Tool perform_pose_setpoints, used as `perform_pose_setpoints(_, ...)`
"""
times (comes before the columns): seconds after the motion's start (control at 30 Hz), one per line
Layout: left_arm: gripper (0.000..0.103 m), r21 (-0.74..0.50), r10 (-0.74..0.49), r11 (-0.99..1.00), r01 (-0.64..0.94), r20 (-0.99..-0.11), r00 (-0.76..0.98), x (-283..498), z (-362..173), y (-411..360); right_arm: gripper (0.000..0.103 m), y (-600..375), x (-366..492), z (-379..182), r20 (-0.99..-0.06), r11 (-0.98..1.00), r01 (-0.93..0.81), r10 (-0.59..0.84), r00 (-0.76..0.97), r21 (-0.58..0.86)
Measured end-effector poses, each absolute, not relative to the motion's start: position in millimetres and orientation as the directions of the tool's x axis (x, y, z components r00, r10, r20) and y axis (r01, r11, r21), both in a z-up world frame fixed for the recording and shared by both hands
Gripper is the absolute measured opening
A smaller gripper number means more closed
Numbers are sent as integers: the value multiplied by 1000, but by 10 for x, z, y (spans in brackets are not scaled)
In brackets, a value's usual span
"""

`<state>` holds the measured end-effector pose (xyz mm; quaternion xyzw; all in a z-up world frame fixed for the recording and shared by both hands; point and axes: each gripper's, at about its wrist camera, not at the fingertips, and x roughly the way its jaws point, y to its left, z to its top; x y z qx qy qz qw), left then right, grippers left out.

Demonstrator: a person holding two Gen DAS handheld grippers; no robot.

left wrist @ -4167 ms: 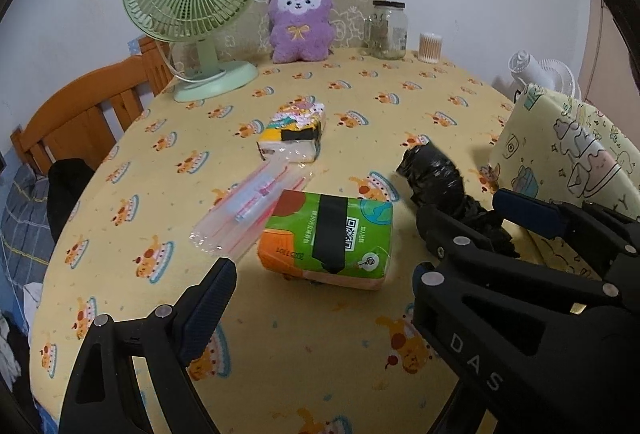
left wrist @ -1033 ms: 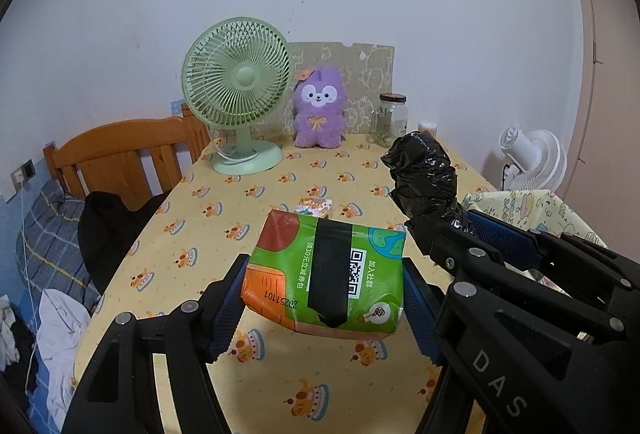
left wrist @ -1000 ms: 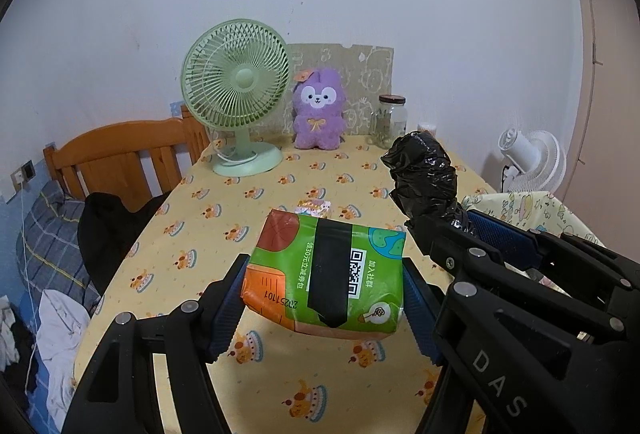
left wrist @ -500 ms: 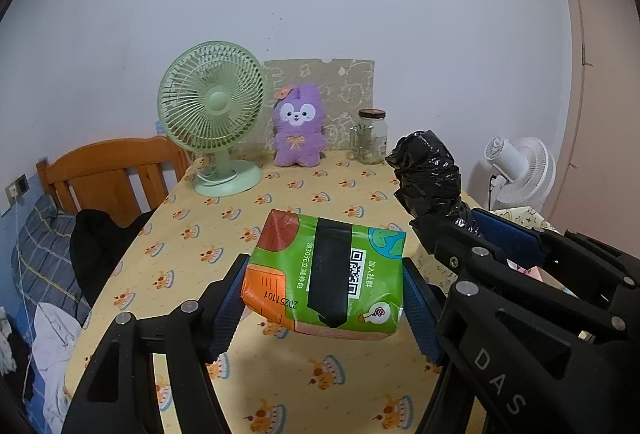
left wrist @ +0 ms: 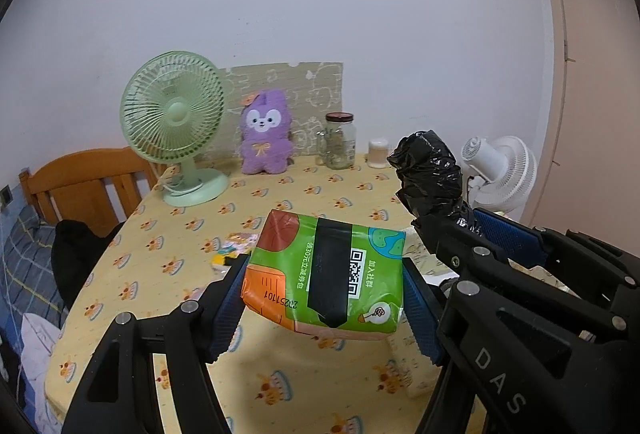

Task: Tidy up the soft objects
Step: 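Lift both held items and carry them toward the gift-paper box, then lower the tissue pack and black item into the box and open both tools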

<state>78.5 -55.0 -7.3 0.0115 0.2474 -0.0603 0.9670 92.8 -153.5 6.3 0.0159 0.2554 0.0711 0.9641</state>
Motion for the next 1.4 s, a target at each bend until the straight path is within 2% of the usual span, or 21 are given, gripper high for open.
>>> perform_pose_setpoints(0.63,73,14,-175,978,207,-475,862,931,-31,-1057,32,-2062,991,95,-481,996,-52,79,873,68)
perform_pose_setpoints(1.4,74,44,-242,948,314,-539,807,1189,-236,-1717,32,-2720,1180,-181,-532,993,38,26,847,108)
